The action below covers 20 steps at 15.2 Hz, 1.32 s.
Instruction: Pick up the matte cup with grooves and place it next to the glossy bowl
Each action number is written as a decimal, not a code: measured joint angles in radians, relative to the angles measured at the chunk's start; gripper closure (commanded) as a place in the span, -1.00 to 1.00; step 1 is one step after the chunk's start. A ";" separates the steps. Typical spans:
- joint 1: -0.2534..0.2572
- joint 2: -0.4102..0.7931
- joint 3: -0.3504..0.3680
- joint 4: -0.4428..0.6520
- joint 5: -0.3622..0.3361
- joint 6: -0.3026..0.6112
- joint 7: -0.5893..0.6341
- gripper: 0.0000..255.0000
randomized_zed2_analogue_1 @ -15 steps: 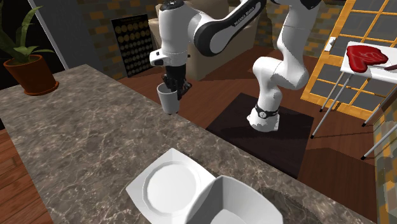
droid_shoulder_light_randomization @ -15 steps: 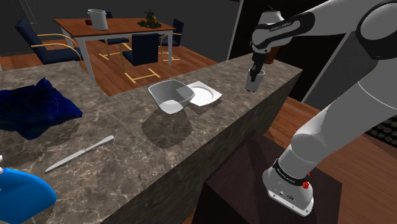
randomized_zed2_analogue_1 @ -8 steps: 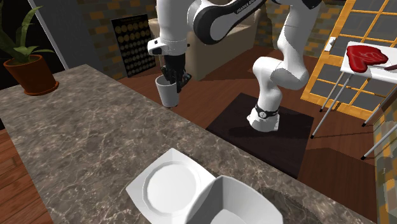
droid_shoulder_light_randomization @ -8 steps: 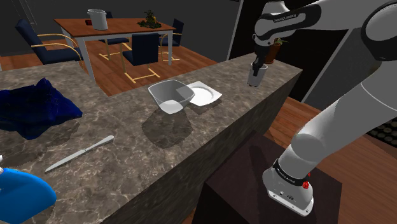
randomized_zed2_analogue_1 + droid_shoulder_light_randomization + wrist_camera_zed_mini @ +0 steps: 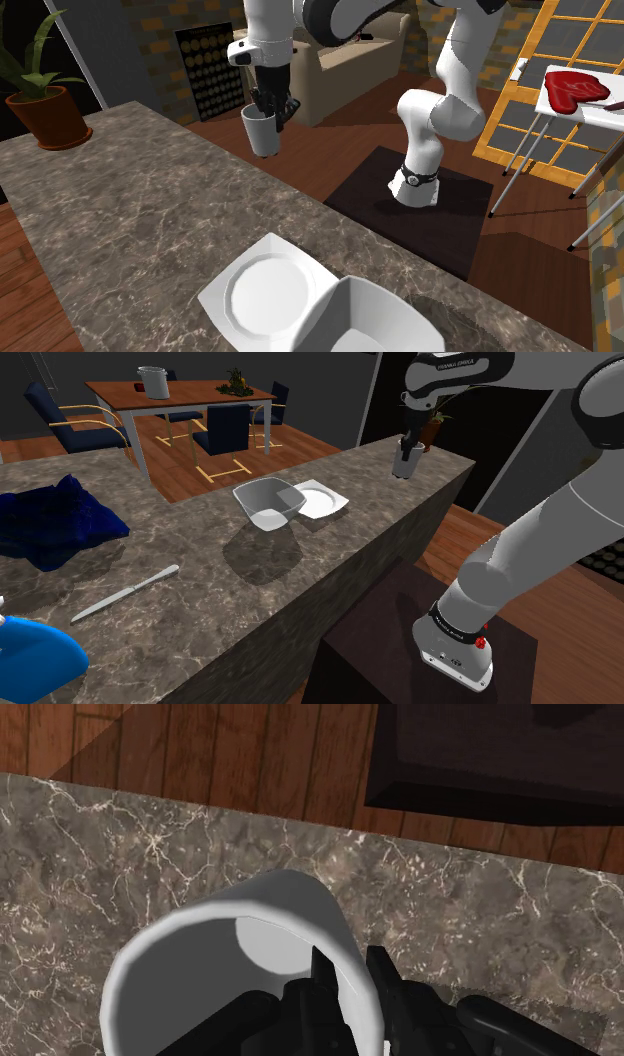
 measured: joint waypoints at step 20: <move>0.129 -0.110 0.244 -0.025 0.061 -0.142 0.334 1.00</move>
